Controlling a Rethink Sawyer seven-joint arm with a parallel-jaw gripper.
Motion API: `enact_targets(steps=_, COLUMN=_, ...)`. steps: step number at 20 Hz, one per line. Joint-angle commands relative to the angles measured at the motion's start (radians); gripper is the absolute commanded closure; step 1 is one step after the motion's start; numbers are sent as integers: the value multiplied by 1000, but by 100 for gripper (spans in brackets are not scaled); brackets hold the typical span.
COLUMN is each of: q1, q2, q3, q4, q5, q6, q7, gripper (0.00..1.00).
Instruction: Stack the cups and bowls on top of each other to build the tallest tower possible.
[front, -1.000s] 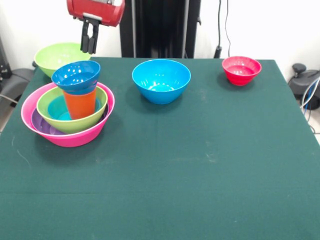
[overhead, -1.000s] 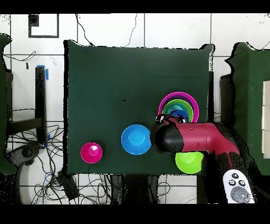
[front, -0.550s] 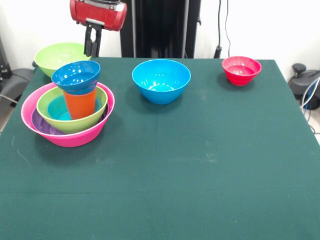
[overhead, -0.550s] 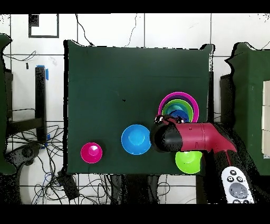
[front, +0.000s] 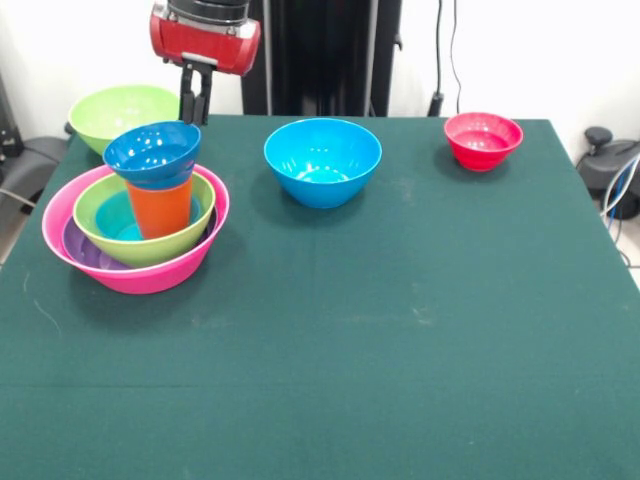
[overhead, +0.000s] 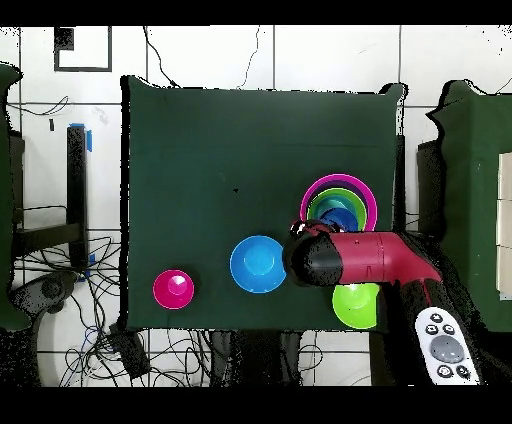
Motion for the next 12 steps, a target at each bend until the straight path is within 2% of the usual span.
enact_targets(steps=1, q1=16, q2=85, q3=91, q4=-1, q5=-46, q6=-32, q7=-66, gripper=100)
enact_targets(steps=12, q1=7, q2=101, q3=98, q4=-9, q5=-56, q6=-55, q7=-75, gripper=100)
